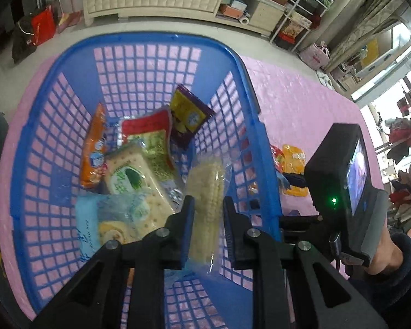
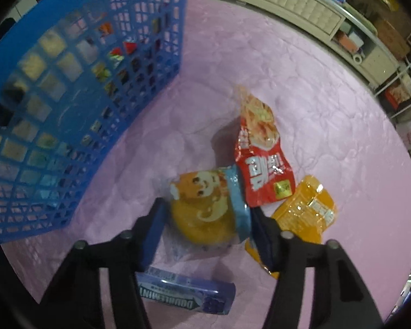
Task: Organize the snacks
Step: 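Lower the cracker pack into the basket with the left gripper while the right grasps the cartoon bun pack, then carry the bun pack into the basket and open the right gripper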
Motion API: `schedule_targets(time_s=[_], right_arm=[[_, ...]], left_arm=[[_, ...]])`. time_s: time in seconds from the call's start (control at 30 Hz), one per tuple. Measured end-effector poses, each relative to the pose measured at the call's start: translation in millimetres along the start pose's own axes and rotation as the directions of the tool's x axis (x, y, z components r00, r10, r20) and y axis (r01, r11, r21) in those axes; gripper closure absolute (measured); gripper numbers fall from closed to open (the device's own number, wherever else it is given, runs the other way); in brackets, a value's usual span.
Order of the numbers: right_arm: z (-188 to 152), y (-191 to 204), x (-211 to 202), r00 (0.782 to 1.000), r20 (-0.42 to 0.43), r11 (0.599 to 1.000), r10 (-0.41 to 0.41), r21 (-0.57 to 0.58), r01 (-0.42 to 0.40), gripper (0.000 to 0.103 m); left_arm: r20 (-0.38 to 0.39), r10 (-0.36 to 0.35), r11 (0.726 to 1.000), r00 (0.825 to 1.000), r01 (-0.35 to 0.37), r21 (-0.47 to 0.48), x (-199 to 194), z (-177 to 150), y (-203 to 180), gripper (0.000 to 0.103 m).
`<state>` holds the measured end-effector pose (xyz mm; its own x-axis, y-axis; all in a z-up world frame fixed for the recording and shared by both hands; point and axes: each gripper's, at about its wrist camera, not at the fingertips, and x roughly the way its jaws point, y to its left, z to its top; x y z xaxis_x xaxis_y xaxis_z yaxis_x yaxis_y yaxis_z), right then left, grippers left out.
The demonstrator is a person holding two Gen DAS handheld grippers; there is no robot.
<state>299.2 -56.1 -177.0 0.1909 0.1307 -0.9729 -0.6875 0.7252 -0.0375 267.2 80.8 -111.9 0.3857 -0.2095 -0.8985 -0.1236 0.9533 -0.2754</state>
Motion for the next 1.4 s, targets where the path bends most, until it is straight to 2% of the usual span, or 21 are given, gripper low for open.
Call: schedule_targets(time_s=[0.03, 0.17, 0.2, 0.33, 0.47, 0.67, 0.87, 1.03, 1.27, 1.4], right_arm=[[-1.6, -0.5, -1.9, 1.000, 0.003, 1.000, -0.009, 0.010, 0.009, 0.042], [-7.8, -8.7, -7.5, 1.000, 0.011, 0.998, 0.001, 0.060, -0.001, 0.043], [-8.6, -12.5, -9.2, 1.000, 0.010, 0.997, 0.007, 0.070, -0.007, 0.043], [-16.2, -14.0, -32.9, 0.999, 0.043, 0.995, 0.007, 0.095, -0.011, 0.043], [-19.6, -8.1, -67.8, 0.996, 0.092, 0.995, -0.013, 0.100, 0.004, 0.043], [-15.8, 4.9, -119.1, 0.984, 0.177, 0.995, -0.034, 0.096, 0.017, 0.043], [-9.6, 18.8, -158.7, 0.963, 0.268, 0.993, 0.010, 0.108, -0.040, 0.043], [-1.4, 29.5, -167.1, 0.954, 0.301, 0.992, 0.021, 0.109, -0.056, 0.043], [8.7, 53.3, -170.2, 0.951, 0.307, 0.994, 0.040, 0.082, -0.069, 0.043], [21.0, 64.1, -160.7, 0.956, 0.289, 0.995, 0.052, 0.065, -0.074, 0.043]], left_arm=[[-0.011, -0.014, 1.000, 1.000, 0.015, 0.004, 2.3, -2.3, -2.1, 0.077], [-0.003, 0.000, 1.000, 1.000, 0.000, -0.021, 0.1, -6.0, 3.3, 0.058], [0.004, -0.005, 0.999, 1.000, 0.005, -0.033, -4.7, -7.6, 6.2, 0.056], [0.046, 0.019, 0.998, 0.999, -0.016, -0.053, -26.9, -13.6, 13.4, 0.056], [0.085, 0.005, 0.997, 0.996, 0.001, -0.074, -50.4, -22.1, 19.1, 0.053], [0.140, 0.031, 0.999, 0.990, -0.024, -0.048, -78.0, -37.9, 16.6, 0.053], [0.187, 0.008, 0.999, 0.982, 0.000, -0.043, -100.4, -47.9, 25.6, 0.053], [0.218, 0.033, 0.999, 0.975, -0.026, -0.033, -118.9, -53.9, 34.4, 0.053], [0.247, 0.069, 0.998, 0.966, -0.065, -0.023, -129.8, -54.5, 49.0, 0.053], [0.248, 0.063, 0.998, 0.967, -0.057, -0.032, -128.9, -53.2, 60.0, 0.053]])
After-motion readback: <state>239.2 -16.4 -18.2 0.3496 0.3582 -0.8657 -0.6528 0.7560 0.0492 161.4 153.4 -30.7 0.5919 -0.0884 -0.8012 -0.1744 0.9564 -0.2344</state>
